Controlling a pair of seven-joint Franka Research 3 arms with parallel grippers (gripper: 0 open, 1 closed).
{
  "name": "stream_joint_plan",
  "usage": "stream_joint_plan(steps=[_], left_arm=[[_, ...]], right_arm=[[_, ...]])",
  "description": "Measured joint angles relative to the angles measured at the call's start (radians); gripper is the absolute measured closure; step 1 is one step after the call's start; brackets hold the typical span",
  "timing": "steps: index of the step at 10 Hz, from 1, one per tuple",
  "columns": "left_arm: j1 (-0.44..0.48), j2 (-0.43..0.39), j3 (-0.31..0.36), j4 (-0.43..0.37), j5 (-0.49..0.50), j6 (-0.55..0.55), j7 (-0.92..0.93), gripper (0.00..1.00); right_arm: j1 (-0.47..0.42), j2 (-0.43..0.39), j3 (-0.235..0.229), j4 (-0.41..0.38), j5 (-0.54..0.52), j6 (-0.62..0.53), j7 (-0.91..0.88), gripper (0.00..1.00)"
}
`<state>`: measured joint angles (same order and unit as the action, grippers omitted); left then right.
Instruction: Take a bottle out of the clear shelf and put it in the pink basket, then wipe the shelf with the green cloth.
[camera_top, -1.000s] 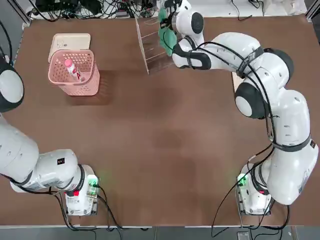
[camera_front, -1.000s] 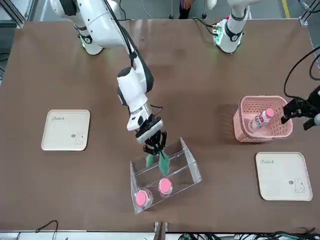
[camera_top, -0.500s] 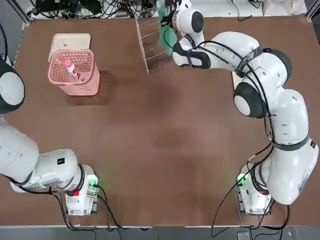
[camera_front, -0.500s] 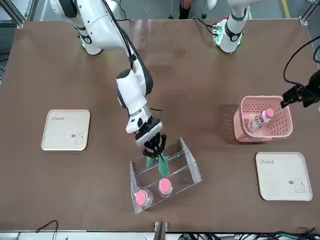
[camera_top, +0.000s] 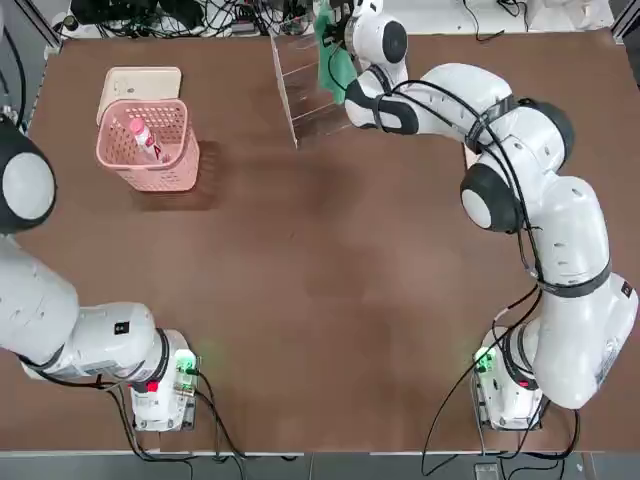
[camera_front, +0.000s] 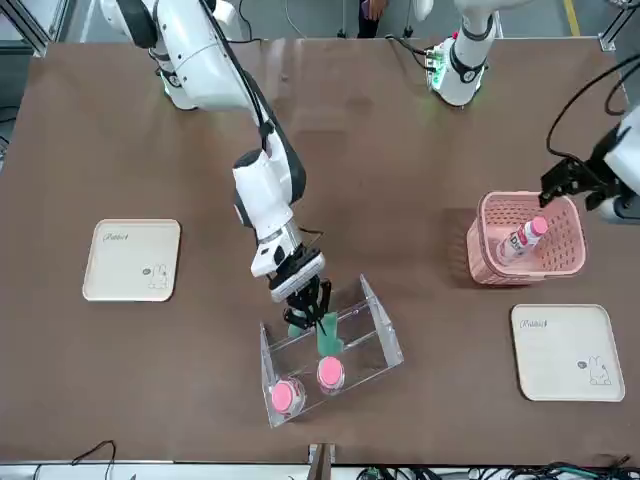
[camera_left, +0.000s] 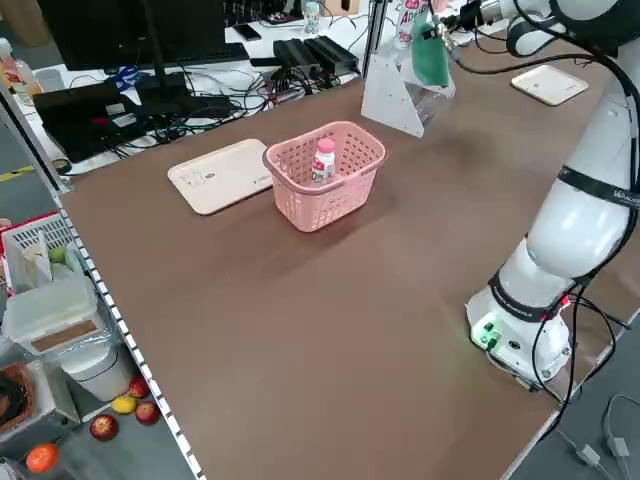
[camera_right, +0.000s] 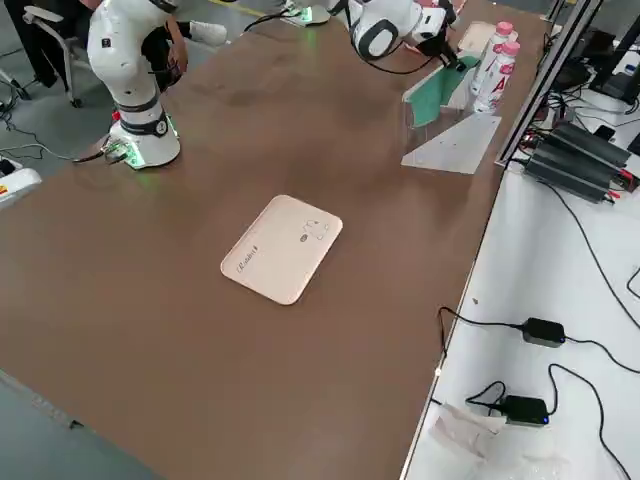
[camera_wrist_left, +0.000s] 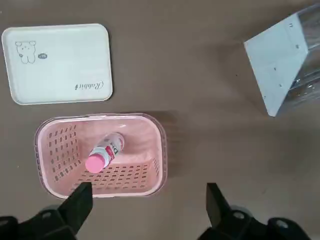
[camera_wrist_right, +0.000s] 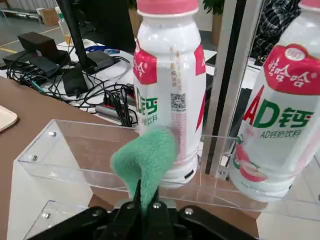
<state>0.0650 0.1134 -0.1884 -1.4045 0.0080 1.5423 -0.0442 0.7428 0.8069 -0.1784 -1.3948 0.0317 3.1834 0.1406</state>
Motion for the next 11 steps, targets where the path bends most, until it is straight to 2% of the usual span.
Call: stream_joint_plan(steps=[1, 4, 7, 11], left_arm=[[-0.023, -0.013, 0.017, 0.000, 0.001, -0.011, -0.001, 0.00], [-0.007, 0.003, 0.040, -0.003, -0.010, -0.019, 0.008, 0.00], [0.022, 0.012, 0.043, -0.003, -0.014, -0.016, 0.008, 0.00], [0.036, 0.011, 0.043, 0.002, 0.002, 0.010, 0.005, 0.00]], right_arm=[[0.000, 0.004, 0.000, 0.004, 0.000, 0.000, -0.006, 0.98], [-0.008, 0.008, -0.012, 0.036, 0.000, 0.000, -0.012, 0.98], [-0.024, 0.008, -0.021, 0.073, 0.000, 0.000, -0.015, 0.98], [-0.025, 0.038, -0.021, 0.074, -0.001, -0.001, -0.028, 0.98]])
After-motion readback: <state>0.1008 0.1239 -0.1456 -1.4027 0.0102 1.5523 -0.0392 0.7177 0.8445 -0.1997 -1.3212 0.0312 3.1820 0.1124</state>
